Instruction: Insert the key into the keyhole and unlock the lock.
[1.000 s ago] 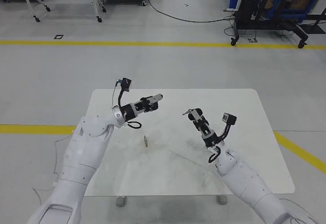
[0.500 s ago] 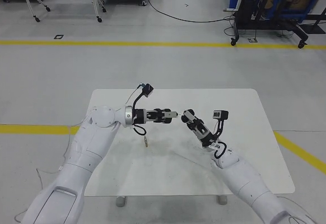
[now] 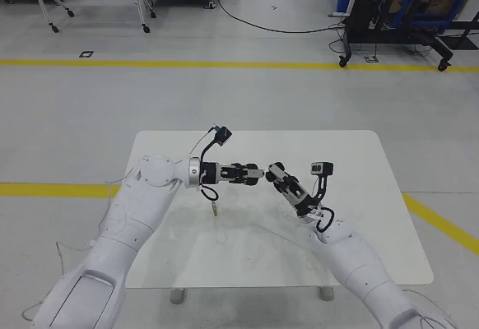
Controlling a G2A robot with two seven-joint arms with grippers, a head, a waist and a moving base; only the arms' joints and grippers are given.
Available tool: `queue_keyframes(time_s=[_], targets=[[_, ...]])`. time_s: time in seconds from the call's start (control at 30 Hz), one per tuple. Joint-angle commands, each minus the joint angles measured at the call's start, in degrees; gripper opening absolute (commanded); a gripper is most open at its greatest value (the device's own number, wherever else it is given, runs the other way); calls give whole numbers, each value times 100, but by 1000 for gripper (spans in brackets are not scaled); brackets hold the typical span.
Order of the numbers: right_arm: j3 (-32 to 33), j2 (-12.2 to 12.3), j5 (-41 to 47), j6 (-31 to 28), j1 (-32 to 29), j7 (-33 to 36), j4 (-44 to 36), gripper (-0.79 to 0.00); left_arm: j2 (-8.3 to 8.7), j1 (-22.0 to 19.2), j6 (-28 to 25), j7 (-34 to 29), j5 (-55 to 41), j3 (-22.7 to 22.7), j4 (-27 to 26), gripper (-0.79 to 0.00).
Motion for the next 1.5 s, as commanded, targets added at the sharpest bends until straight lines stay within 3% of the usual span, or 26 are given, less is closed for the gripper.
queue_keyframes(time_s=[0.0,0.03,0.1,0.23,0.3,0.73,0.77,0.8,1.0,1.27,1.4,1.47], targets=[[40,-42,-4,0,14,72,54,-785,3,-17,10,47,56,19,30,-619],[67,-65,-12,0,22,102,79,-785,4,-24,29,77,86,32,45,-711],[117,-110,-28,0,30,165,124,-785,4,-42,63,105,155,68,59,-763],[220,-190,-95,0,44,274,217,-785,2,-61,105,138,186,123,74,-723],[274,-226,-136,0,47,318,247,-785,2,-72,119,160,202,144,83,-782],[649,-407,-293,0,3,600,332,-782,44,-33,10,418,202,106,23,-785],[674,-418,-303,0,-1,632,335,-705,47,-31,8,421,202,107,17,-785],[700,-429,-308,0,-5,658,340,0,51,-31,11,433,210,106,15,-785],[766,-460,-351,0,-13,713,395,0,102,-14,-182,855,464,-13,-69,-785],[766,-460,-351,0,-13,713,395,0,102,-14,-182,855,464,-13,-69,-785],[769,-455,-412,50,-23,690,367,0,120,11,254,1038,1012,111,-266,-785],[859,-389,-865,199,-5,746,318,0,136,44,375,898,809,54,-291,-785]])
